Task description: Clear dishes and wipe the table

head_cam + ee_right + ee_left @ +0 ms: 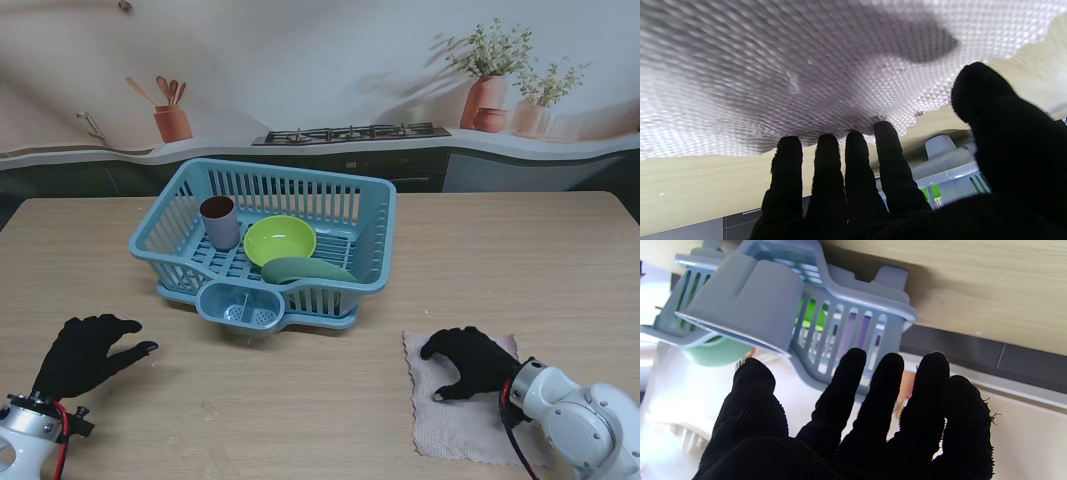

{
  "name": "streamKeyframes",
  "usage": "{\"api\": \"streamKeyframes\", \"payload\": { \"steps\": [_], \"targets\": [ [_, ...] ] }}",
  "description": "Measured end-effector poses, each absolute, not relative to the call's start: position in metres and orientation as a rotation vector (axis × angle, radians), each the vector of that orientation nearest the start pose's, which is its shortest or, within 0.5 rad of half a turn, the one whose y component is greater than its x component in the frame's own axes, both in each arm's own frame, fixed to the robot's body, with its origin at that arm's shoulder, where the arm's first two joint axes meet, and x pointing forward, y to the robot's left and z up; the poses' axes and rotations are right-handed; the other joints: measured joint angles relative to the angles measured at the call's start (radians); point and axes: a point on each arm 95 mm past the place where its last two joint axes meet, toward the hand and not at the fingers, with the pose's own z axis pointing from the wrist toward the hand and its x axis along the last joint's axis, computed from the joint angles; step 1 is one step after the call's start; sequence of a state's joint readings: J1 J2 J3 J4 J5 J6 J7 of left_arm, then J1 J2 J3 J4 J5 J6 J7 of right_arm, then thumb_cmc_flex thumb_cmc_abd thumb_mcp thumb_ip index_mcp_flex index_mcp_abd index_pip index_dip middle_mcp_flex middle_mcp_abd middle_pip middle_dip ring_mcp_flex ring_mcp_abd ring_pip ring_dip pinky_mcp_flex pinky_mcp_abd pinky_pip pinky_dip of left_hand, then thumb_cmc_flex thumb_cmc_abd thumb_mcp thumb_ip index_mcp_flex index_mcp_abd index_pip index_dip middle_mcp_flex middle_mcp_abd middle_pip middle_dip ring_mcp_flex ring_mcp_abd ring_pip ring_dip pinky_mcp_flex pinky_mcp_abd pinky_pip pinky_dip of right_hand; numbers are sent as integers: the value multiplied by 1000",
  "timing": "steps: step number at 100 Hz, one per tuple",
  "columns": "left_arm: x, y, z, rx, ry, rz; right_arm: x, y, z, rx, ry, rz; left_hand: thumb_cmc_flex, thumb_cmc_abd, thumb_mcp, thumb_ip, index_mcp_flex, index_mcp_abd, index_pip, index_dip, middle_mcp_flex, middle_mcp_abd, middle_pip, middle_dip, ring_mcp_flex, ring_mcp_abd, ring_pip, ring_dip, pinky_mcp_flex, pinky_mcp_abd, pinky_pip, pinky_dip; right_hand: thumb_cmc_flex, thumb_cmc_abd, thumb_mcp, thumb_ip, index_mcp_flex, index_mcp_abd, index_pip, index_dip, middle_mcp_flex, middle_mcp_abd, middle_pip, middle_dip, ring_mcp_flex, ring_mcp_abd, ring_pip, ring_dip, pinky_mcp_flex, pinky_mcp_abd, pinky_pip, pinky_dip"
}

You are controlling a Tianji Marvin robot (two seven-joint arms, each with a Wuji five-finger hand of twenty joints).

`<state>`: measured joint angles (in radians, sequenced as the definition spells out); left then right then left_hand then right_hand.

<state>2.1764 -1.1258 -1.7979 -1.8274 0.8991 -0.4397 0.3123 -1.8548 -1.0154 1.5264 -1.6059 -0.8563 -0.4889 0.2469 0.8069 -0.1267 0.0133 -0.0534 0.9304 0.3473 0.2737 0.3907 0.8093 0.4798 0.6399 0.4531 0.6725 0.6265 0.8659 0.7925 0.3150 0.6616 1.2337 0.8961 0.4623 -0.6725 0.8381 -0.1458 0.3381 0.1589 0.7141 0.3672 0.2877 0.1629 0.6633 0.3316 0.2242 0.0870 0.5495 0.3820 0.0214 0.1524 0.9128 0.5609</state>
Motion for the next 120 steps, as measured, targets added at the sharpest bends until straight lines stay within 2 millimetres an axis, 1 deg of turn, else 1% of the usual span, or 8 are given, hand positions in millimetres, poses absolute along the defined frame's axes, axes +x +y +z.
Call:
{"api": "streamKeyframes", "payload": {
  "steps": [23,54,60,68,76,85,105,120],
  "targets": [
    [255,138,-310,-1200,1212,-1664,319,-90,-378,1359,1965,1444,0,0,0,0,0,0,0,2,0,0,0,0,0,0,-1,0,0,0,0,0,1,-76,93,0,-44,10,20,0,-64,-8,47,11,-76,-31,21,5,-5,-27,47,25],
    [255,136,-311,-1213,1217,-1657,330,-81,-379,1240,2009,1411,0,0,0,0,0,0,0,10,0,1,0,0,0,0,-1,0,0,0,0,0,104,-133,194,0,-82,63,172,45,-79,11,301,109,-84,-28,352,182,198,-125,472,146],
    [255,136,-311,-1215,1217,-1658,332,-78,-380,1214,2000,1416,0,0,0,0,0,0,0,10,0,1,0,0,0,0,-1,0,0,0,0,0,146,-133,221,-1,-71,65,228,71,-53,22,353,129,37,-28,527,267,276,-139,550,168],
    [255,136,-311,-1217,1215,-1659,335,-73,-384,1170,1970,1427,0,0,0,0,0,0,0,10,0,1,0,0,0,0,-2,0,0,0,0,0,148,-132,302,-2,-43,63,306,97,18,47,431,166,213,-29,588,291,390,-150,626,187],
    [255,136,-311,-1218,1214,-1661,337,-70,-387,1167,1938,1445,0,0,0,0,0,0,0,10,0,1,0,0,0,0,-2,0,0,0,0,0,213,-134,365,-13,3,54,383,101,104,65,482,205,363,-29,638,221,508,-151,691,195],
    [255,136,-311,-1217,1211,-1661,342,-66,-389,1127,1914,1463,0,0,0,0,0,1,0,10,0,1,0,0,0,0,-2,0,0,0,0,0,208,-200,446,-127,87,10,458,25,258,47,504,167,478,-28,729,143,618,-149,736,177],
    [255,135,-310,-1216,1210,-1661,357,-61,-392,1121,1849,1445,0,0,0,0,0,1,-1,10,0,1,0,0,0,0,-2,0,0,0,0,0,309,-178,470,-104,252,-113,654,-37,492,-18,527,166,578,-6,764,100,693,-106,752,157],
    [255,135,-310,-1220,1209,-1663,375,-64,-395,1140,1767,1402,0,0,0,0,0,1,-2,10,0,1,0,0,0,0,-4,0,-2,0,0,0,310,-183,496,-104,416,-145,692,-105,618,-10,479,166,654,40,715,62,738,-35,748,136]
  ]
}}
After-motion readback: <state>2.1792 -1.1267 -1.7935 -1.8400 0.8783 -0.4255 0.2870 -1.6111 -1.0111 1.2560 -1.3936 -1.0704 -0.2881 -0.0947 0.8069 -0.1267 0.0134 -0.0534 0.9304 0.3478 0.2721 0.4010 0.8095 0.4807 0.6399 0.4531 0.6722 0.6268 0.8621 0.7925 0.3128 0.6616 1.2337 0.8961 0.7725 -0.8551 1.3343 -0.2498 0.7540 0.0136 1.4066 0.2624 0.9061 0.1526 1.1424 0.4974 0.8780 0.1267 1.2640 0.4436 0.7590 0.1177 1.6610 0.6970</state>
